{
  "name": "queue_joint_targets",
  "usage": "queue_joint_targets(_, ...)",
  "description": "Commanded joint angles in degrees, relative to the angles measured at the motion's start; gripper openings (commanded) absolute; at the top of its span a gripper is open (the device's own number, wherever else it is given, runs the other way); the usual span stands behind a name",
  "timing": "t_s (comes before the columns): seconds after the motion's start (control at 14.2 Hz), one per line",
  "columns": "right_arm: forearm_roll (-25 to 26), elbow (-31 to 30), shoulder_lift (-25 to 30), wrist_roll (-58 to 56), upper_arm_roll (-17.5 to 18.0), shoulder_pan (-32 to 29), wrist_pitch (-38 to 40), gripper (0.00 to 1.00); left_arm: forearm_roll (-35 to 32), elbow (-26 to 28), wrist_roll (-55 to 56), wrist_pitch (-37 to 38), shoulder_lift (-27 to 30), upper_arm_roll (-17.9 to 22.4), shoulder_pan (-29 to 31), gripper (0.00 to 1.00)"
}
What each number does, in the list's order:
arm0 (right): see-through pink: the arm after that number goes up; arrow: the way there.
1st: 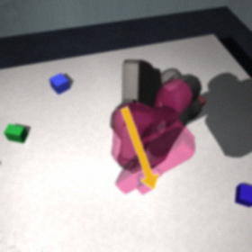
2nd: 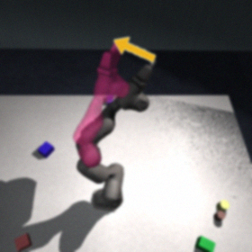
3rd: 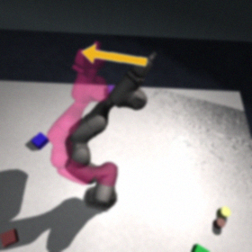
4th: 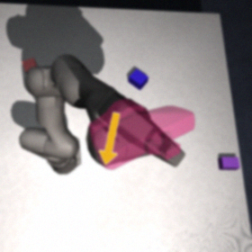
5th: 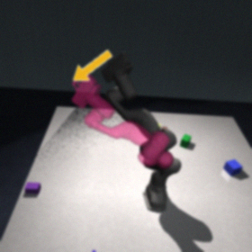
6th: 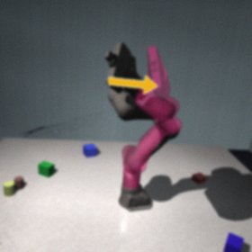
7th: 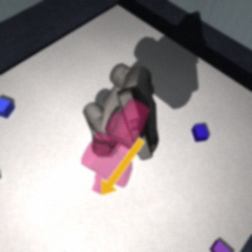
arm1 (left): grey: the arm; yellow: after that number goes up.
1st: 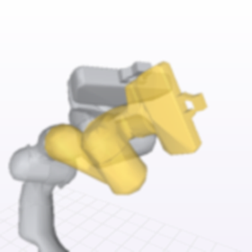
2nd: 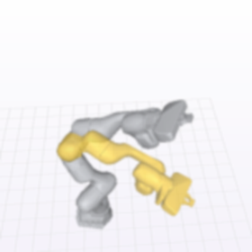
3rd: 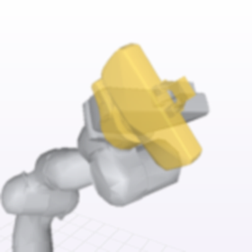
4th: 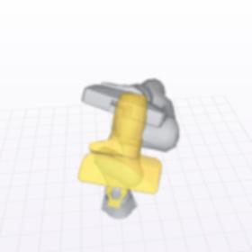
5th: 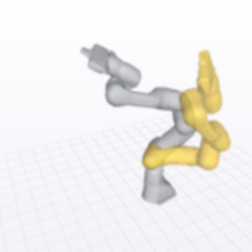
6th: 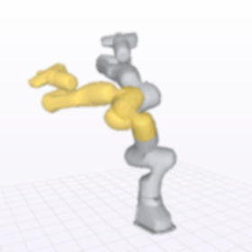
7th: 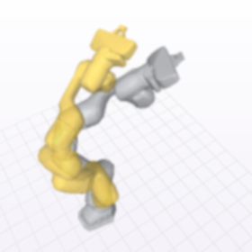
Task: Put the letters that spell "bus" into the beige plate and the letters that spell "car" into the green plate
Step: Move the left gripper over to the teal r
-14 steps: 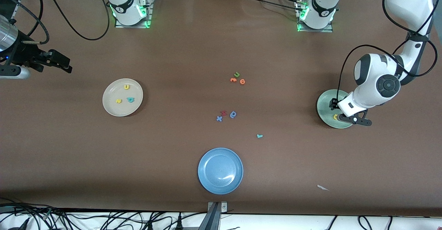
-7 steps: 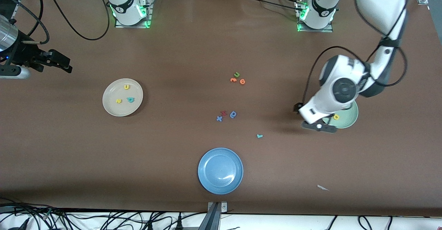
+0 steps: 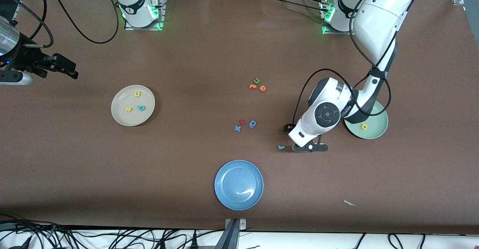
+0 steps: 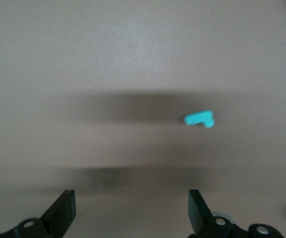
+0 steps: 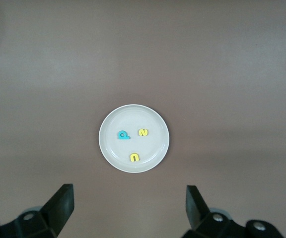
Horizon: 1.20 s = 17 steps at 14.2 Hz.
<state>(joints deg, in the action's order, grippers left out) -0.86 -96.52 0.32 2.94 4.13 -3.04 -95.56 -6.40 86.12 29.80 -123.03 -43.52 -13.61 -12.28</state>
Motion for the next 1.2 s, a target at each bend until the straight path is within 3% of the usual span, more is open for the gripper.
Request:
queue_joint_targets(0.0,0.69,1.24,-0.32,0.31,0.61,-0.21,0.55,1.00,1.48,-8.93,5.96,1.48,-5.86,0.51,-2.57,0.99)
queue_joint_targets(0.42,0.42,1.16,-0.32,0.40,0.53,-0.30,0.82,1.00,2.63,-16.15,10.81,1.48,-11.32,0.86,-4.07,0.99)
queue_joint_targets(1.13,0.60,1.16,-0.41,0.40,0.61,-0.30,0.99,1.00,2.45,-18.44,11.59,1.30,-13.43,3.76,-6.00,0.85)
